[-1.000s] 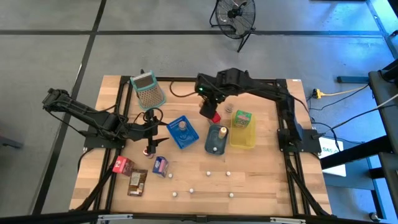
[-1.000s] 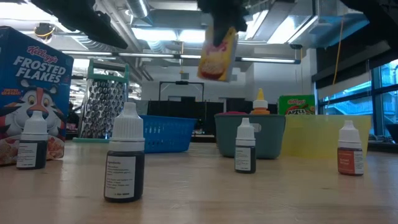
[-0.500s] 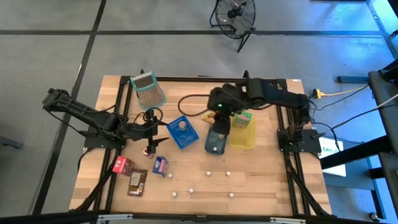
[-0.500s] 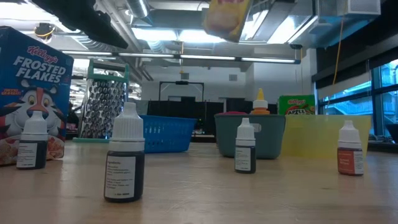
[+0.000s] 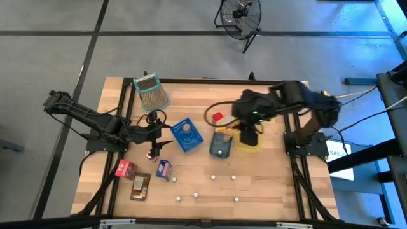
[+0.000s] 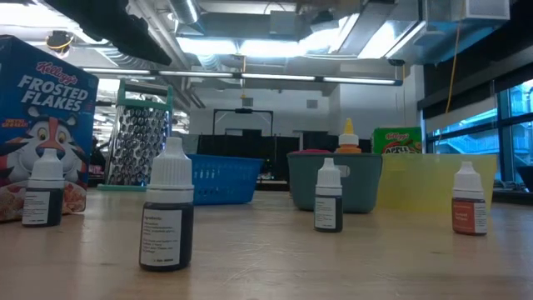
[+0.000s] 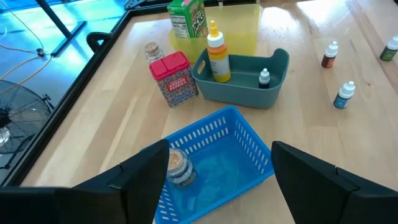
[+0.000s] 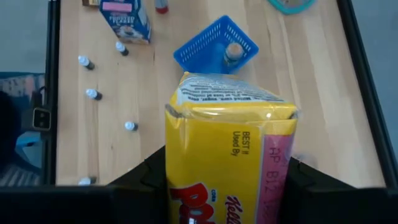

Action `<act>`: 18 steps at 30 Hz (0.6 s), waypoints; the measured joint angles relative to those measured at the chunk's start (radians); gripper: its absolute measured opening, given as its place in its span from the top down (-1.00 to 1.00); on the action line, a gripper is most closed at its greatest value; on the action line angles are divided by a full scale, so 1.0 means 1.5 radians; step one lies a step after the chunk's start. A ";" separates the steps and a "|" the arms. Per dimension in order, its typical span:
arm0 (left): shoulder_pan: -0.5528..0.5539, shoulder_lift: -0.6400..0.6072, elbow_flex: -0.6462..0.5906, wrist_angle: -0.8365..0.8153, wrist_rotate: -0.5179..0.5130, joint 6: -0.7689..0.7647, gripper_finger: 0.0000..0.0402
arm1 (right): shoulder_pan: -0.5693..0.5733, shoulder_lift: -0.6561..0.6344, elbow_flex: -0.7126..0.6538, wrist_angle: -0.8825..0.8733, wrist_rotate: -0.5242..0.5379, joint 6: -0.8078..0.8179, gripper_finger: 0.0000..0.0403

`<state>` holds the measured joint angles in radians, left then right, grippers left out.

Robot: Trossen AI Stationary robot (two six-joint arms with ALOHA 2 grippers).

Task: Pick & Place Kitchen Items
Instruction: Put the yellow cereal box into the yellow bin

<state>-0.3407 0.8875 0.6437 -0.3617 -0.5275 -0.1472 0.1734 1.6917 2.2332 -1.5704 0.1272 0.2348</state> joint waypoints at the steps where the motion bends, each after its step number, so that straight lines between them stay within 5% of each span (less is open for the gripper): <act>1: 0.000 0.000 0.000 0.000 0.000 0.000 -0.39 | 0.000 -0.019 -0.022 0.000 0.000 0.005 0.16; 11: 0.000 0.000 0.000 0.020 -0.001 0.001 -0.39 | 0.000 -0.204 -0.295 0.000 0.001 0.083 0.16; 18: 0.000 0.000 0.000 0.037 -0.002 0.012 -0.39 | -0.016 -0.238 -0.466 0.034 0.002 0.099 0.16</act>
<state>-0.3405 0.8879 0.6437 -0.3067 -0.5310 -0.1293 0.1500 1.3343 1.5343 -1.5192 0.1306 0.3834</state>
